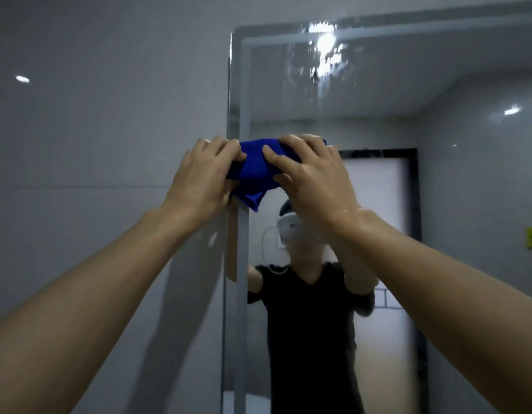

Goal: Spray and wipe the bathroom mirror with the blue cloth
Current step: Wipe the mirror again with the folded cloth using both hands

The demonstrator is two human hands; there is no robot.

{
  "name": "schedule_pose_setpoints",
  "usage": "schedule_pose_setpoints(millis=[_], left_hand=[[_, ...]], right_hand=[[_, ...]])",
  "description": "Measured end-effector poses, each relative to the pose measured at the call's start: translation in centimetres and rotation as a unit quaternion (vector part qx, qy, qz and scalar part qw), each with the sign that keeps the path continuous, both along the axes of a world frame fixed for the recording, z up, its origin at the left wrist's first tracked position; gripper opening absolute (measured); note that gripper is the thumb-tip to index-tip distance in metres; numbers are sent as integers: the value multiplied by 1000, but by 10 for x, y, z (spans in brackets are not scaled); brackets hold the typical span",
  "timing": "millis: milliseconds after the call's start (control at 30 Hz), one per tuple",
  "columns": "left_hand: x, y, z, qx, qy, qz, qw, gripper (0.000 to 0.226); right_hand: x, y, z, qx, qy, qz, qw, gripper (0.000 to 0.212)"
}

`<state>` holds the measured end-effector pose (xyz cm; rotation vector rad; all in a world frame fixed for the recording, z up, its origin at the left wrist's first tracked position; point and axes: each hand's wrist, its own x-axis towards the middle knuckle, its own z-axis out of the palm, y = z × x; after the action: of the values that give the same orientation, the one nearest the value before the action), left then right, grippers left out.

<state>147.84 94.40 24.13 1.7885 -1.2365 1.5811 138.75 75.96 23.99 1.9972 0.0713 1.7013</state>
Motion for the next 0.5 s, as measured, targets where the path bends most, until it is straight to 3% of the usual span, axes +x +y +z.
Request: schedule_pose_setpoints(millis=[300, 500], left_hand=[[-6, 4, -155, 71, 47, -10, 996, 31], [-11, 6, -244, 107, 98, -20, 989, 37]], right_hand=[[-24, -2, -159, 8, 70, 6, 998, 42], [-38, 2, -249, 47, 134, 16, 990, 41]])
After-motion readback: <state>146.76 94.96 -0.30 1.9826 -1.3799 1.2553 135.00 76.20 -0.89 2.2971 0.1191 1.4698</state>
